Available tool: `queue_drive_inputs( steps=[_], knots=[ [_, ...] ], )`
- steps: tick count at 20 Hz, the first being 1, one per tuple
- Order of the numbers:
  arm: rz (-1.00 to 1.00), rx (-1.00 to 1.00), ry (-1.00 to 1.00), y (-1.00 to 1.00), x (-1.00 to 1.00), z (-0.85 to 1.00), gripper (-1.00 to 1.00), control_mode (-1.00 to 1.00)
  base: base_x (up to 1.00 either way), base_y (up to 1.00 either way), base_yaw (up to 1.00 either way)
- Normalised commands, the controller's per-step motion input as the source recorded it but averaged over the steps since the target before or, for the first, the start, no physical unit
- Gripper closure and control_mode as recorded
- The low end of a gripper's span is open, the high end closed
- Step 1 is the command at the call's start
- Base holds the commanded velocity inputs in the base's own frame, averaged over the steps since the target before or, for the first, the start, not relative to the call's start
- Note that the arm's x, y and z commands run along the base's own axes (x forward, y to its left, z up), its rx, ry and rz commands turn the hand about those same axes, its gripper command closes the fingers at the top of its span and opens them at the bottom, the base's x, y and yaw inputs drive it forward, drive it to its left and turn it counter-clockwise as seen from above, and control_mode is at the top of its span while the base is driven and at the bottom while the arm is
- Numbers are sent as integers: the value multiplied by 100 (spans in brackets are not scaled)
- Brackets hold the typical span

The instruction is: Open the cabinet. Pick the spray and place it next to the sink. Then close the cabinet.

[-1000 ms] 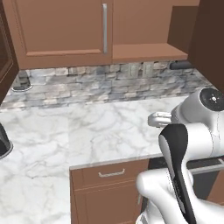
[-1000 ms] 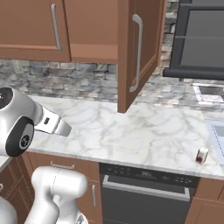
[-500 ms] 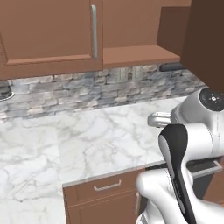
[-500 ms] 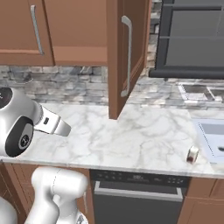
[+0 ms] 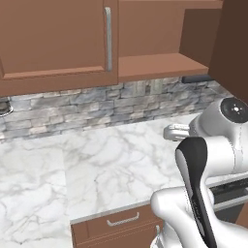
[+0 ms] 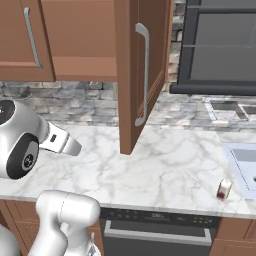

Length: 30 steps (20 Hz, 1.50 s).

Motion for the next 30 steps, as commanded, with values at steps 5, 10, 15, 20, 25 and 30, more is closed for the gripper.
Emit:
queue_drive_inputs(
  steps=[5, 10, 15, 20, 25, 30],
  knots=[
    [0, 0, 0, 0, 0, 0, -100, 100, 0, 0, 0],
    [0, 0, 0, 0, 0, 0, -100, 100, 0, 0, 0],
    [0, 0, 0, 0, 0, 0, -100, 100, 0, 0, 0],
    [0, 0, 0, 0, 0, 0, -100, -100, 0, 0, 0],
    [0, 0, 0, 0, 0, 0, -100, -100, 0, 0, 0],
    [0, 0, 0, 0, -1, 0, -100, -100, 0, 0, 0]
  ],
)
